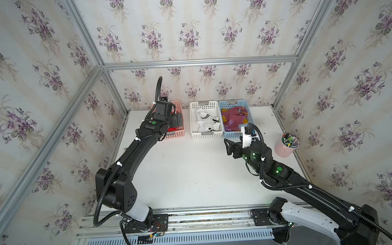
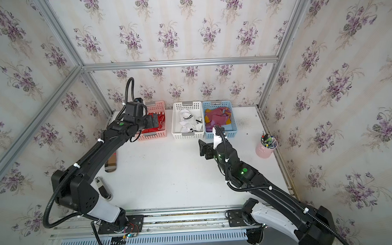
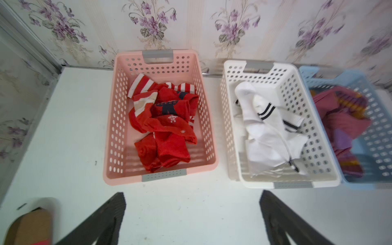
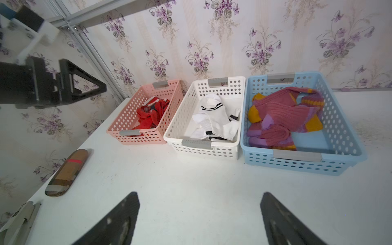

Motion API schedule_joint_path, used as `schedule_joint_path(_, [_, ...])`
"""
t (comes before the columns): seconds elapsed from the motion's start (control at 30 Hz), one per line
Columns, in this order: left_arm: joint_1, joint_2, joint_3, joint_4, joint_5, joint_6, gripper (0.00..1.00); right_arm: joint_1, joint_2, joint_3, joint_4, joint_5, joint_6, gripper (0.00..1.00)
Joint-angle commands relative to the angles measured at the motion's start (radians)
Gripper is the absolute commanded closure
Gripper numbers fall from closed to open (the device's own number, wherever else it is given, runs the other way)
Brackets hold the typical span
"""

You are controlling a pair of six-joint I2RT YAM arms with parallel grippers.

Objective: Sort the socks into the basket by color
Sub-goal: Reset both arms

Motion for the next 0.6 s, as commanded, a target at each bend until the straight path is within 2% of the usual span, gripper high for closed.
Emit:
schedule_joint_path(0.0, [0.0, -0.056, -0.03, -0.019, -0.023, 0.034, 0.0, -0.004, -0.023, 0.008, -0.043, 0.072, -0.009, 0.0])
schedule_joint_path(0.13, [-0.014, -0.175, -0.124, -0.042, -0.012, 0.032, 0.0, -0.033, -0.075, -0.022, -0.037, 0.106, 0.015, 0.0])
schedule_joint_path(0.2, [-0.029, -0.228, -0.172, -0.046, -0.007, 0.024, 0.0, -0.064, -0.087, -0.034, -0.02, 0.069, 0.017, 0.0])
schedule_joint_path(0.37, [-0.048, -0.321, -0.222, -0.106, -0.015, -0.005, 0.0, -0.147, -0.048, 0.016, -0.075, 0.056, 0.034, 0.0])
schedule_joint_path(0.5, [-0.049, -0.383, -0.267, -0.066, -0.027, 0.05, 0.0, -0.156, -0.046, 0.022, -0.056, 0.182, -0.009, 0.0])
schedule_joint_path(0.57, [-0.049, -0.402, -0.291, -0.047, -0.1, 0.061, 0.0, -0.18, -0.041, 0.01, -0.036, 0.247, -0.026, 0.0])
